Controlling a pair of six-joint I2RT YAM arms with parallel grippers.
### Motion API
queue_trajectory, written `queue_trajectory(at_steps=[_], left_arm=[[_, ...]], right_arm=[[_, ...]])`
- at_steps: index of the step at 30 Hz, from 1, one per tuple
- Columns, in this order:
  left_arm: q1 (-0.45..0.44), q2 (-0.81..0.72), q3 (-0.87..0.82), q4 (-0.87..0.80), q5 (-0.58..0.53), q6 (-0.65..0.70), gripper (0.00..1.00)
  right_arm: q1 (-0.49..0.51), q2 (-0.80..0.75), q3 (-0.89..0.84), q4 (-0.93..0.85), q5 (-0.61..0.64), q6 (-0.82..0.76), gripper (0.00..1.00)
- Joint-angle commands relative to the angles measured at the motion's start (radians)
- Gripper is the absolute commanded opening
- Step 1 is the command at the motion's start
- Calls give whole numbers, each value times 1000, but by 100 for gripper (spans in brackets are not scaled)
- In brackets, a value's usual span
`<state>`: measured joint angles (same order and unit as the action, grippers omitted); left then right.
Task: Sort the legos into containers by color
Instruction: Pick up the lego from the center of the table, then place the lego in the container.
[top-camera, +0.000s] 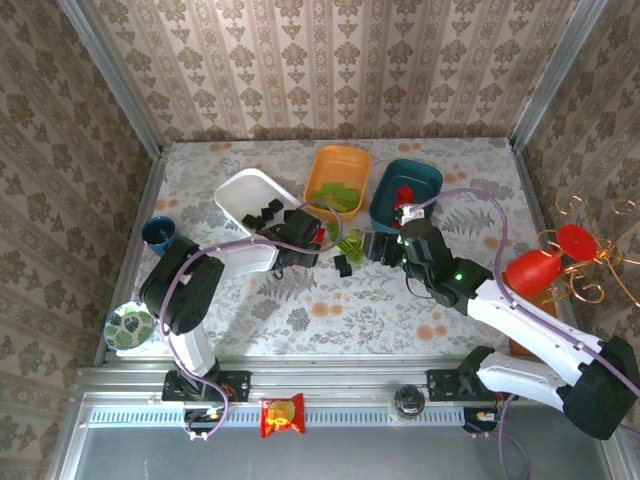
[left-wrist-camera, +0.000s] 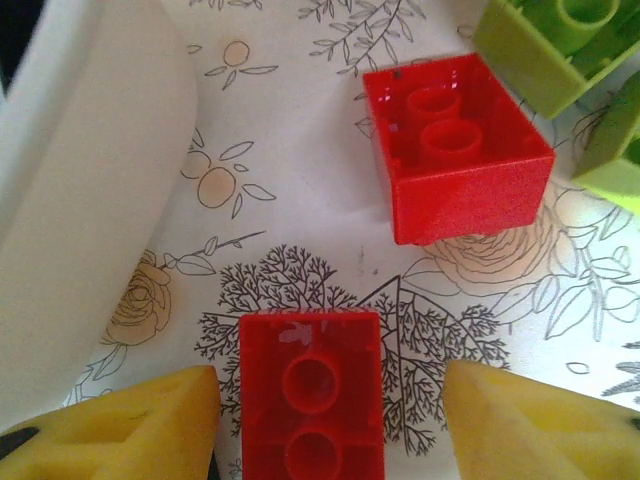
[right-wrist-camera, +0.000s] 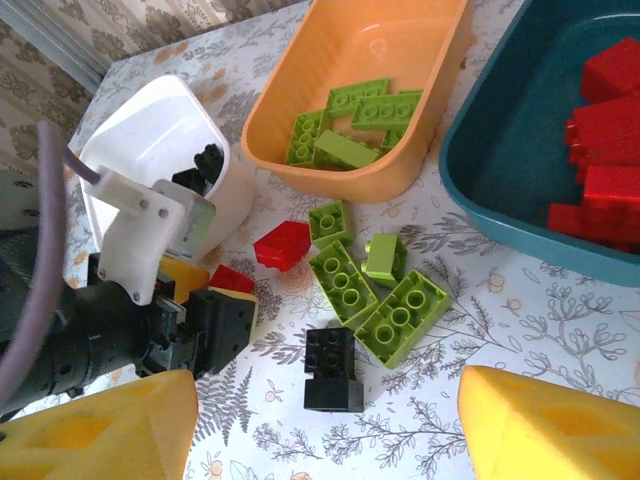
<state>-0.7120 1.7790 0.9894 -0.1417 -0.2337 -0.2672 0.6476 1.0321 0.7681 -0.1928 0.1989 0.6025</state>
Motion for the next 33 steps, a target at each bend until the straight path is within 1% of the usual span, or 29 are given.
queue_trajectory(at_steps=[1,3,6,12,17,21,24,26,29,33], left_arm=[[-7,22,18,8,-17,-1,62],[-12,42,21,8,-8,-4,60],[-30,56,18,9,-4,-8,53],[-68,27,3,2,-22,-12,39],[-93,-63,-26,-16,-8,-25,34],[-104,-175,-12,-13,75,-44,34],[-104,-193,62,-5,139,-44,34],[-104,-156,152,10,192,-40,35],[-106,-45,319,26,272,-43,35],[-110,128,538,45,357,-38,35]], right_arm=[[-8,-39,-15,-45,33,-4,71],[-13,-52,-18,-52,36,-3,71],[-20,-67,-20,-57,36,-3,71],[-32,-73,-25,-62,37,3,71],[-38,-80,-38,-80,80,30,71],[-51,-113,-64,-111,151,80,72],[-57,-148,-96,-125,196,127,72],[-57,-170,-118,-129,230,149,72],[-57,-198,-133,-150,277,170,72],[-57,-220,-151,-142,270,174,72]])
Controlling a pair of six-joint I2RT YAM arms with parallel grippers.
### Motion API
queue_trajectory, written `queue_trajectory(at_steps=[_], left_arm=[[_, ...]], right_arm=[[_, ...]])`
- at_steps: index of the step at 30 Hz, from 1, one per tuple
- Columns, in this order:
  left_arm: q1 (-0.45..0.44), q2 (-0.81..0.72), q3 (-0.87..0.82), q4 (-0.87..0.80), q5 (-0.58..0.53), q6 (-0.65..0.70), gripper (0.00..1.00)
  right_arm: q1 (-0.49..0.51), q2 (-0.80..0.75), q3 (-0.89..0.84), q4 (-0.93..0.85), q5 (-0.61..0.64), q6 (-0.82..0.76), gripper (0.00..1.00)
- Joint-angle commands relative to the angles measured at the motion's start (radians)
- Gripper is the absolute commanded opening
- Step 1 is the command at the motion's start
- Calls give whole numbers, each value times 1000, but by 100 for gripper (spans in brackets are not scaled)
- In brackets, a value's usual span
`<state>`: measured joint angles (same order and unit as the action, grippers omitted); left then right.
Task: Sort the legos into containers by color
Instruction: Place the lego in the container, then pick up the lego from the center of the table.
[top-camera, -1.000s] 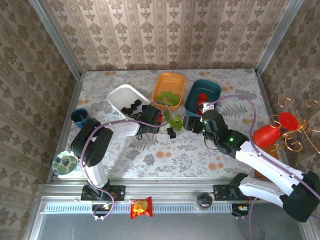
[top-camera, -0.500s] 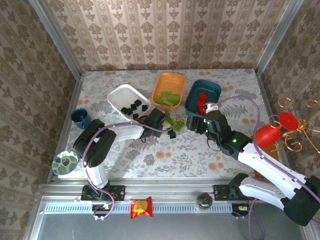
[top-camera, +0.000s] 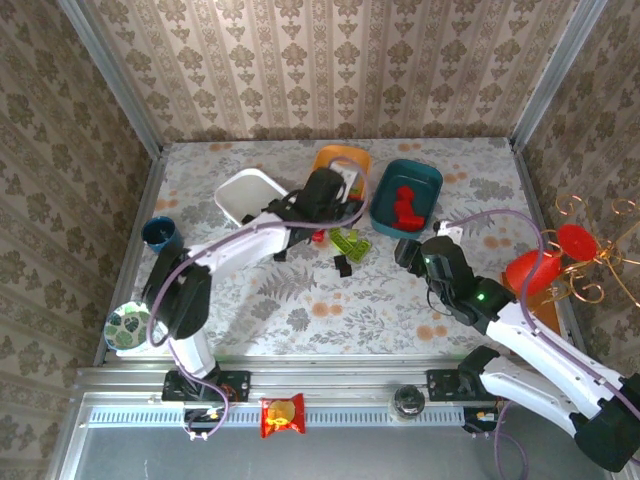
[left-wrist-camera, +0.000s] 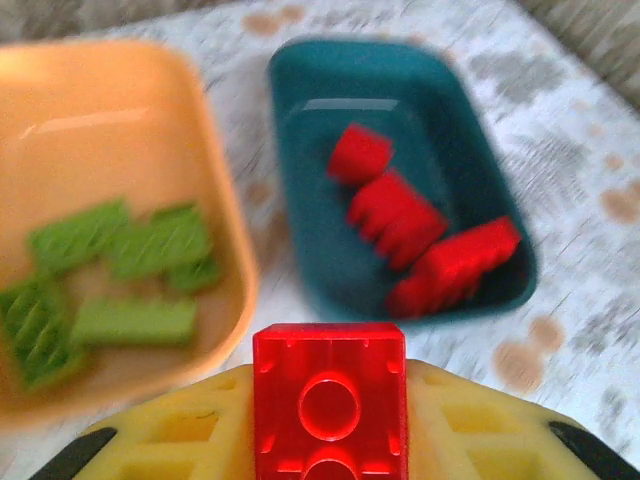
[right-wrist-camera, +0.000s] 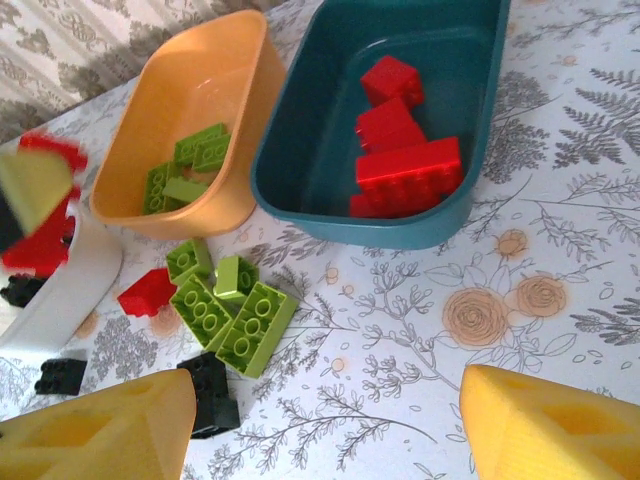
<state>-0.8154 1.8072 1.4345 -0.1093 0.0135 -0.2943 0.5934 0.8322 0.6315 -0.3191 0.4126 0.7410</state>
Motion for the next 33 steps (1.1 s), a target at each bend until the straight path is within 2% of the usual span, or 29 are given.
queue_trajectory(at_steps=[1,5,12,14,17,18,21,25,29,33], left_arm=[[-6,145,147,19,138,-16,35],[-12,301,330,33,210,-36,36],[-13,510,580,-46,220,-42,39],[-11,555,635,-55,229,-53,45],[-5,577,685,-78,249,-67,63],[0,565,679,-74,261,-75,66],[17,449,538,26,272,-93,75],[46,244,296,158,269,-123,84],[60,32,43,265,248,-154,92],[61,-150,-158,289,208,-147,99]], right_arm=[[-3,-19,-18,-15,52,36,72],[-2,-2,-19,-15,35,37,72],[-3,16,-12,-3,7,17,72],[-3,21,-13,1,-3,13,72],[-1,29,-13,10,-27,7,73],[-1,30,-12,13,-35,6,73],[-1,36,-9,19,-53,-4,73],[0,61,-4,49,-91,-26,74],[1,155,39,89,-183,-67,73],[25,291,99,112,-254,-102,73]])
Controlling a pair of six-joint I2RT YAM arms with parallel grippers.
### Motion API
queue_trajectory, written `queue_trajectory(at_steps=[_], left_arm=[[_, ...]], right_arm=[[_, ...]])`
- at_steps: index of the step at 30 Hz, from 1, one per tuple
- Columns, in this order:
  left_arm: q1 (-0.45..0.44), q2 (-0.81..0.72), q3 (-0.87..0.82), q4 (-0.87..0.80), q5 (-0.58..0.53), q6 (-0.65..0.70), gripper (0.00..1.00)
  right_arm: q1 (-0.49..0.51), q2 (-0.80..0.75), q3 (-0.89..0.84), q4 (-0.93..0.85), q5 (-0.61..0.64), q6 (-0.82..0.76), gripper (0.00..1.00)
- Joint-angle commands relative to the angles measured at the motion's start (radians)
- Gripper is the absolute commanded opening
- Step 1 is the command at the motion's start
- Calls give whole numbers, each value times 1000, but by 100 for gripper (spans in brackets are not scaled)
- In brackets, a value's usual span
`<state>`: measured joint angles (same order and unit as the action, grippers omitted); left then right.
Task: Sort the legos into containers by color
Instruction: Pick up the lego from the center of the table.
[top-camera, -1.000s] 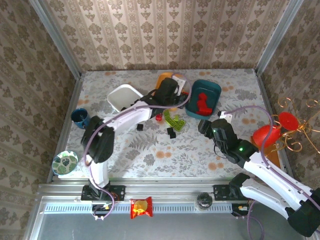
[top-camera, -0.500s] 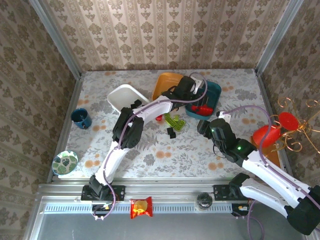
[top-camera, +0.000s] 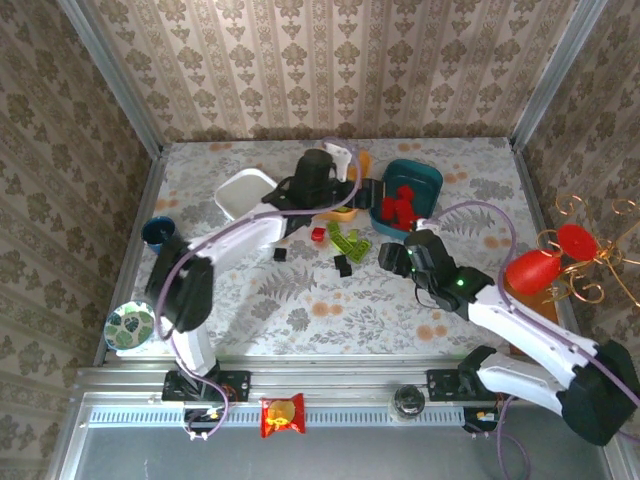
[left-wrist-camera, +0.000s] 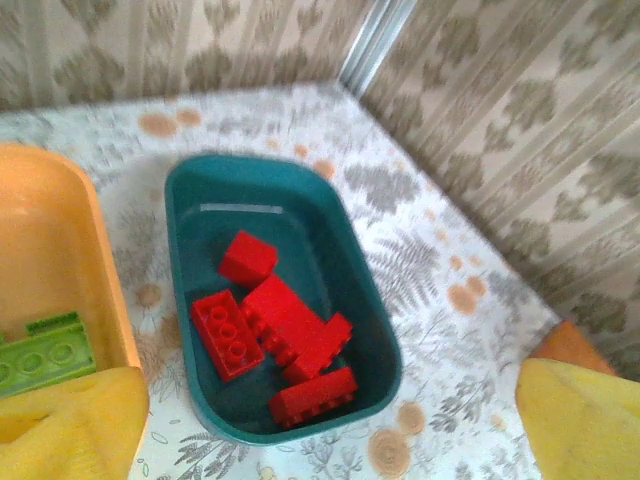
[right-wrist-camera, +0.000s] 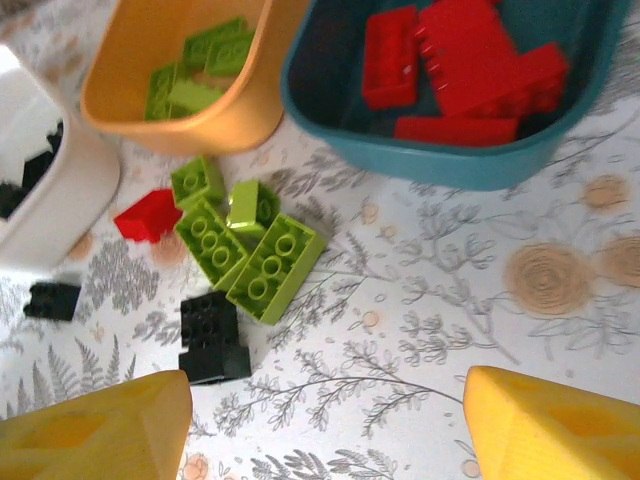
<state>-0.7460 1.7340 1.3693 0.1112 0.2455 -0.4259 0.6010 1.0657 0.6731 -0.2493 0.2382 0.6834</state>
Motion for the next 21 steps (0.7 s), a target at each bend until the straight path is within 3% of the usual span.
queue_trajectory(at_steps=[1,11,21], left_arm=[[-10,-118,-137,64,-31,-10,100],[-24,-566,-599,-40,-233,-14,100],[-24,-917,-899,-212,-430,-78,100]], right_arm=[[30,99,80,43,-90,-55,73],[152,465,269,-7,-131,-96,72],[190,605,311,-38,-83,-67,63]])
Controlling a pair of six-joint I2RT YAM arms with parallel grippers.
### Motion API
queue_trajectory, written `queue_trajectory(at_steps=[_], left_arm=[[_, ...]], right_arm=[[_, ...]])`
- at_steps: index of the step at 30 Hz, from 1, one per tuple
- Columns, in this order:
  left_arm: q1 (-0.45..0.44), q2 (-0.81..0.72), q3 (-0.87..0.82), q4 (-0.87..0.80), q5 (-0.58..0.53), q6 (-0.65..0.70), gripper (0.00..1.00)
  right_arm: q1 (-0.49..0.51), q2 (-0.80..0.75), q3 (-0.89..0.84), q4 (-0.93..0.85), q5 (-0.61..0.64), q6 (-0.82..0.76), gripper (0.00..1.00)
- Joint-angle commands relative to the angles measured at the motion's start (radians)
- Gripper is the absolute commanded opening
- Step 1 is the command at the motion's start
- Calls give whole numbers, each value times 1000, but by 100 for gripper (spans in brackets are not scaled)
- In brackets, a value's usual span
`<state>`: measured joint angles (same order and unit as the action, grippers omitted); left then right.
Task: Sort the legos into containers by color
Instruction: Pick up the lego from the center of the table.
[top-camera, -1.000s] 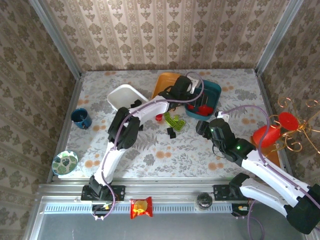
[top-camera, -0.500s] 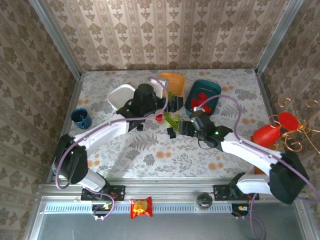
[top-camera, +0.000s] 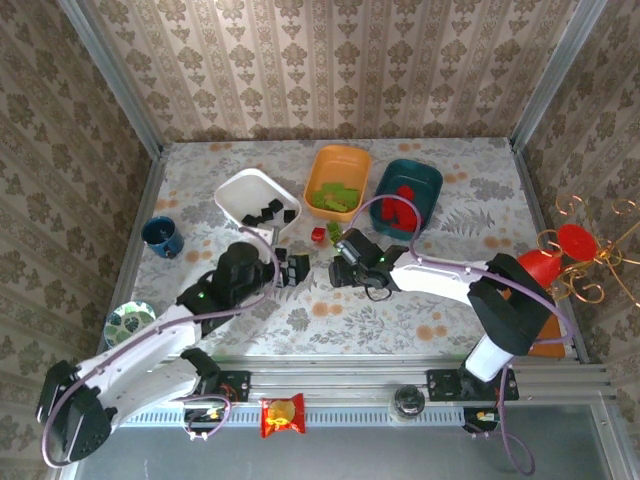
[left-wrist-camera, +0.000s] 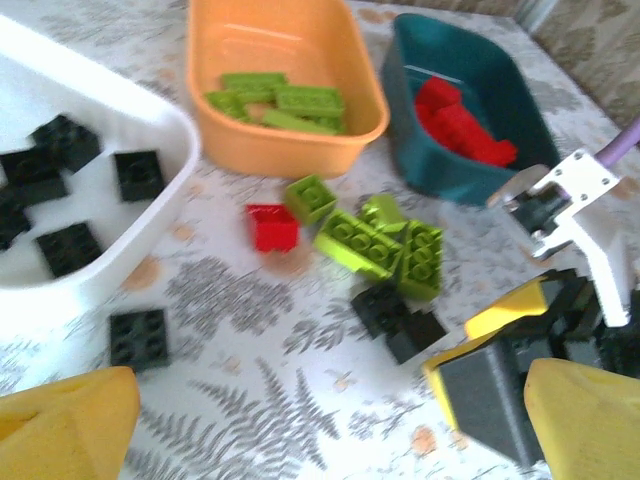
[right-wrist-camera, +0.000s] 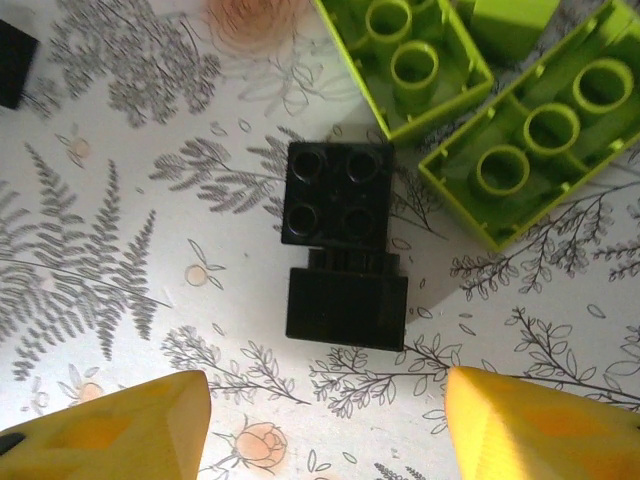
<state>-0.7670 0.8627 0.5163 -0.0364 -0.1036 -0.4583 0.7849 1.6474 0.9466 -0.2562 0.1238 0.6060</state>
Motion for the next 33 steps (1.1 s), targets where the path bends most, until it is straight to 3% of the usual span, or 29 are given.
queue_trajectory(at_steps=[1,18,26,33], left_arm=[[-3,-64,-68,-67,-91,-51,100],[6,-70,-90,-100,-132,-56,100],[10,-72,-75,-139,-170,-42,100],[9,-120,-62,-224,-290,-56,100]], right_arm=[[8,35,45,-29,37,10,63],[6,169,132,-80,143,21,49],[7,118,118,-64,104,-6,34],[13,-31,133,-41,-35,-80,31]])
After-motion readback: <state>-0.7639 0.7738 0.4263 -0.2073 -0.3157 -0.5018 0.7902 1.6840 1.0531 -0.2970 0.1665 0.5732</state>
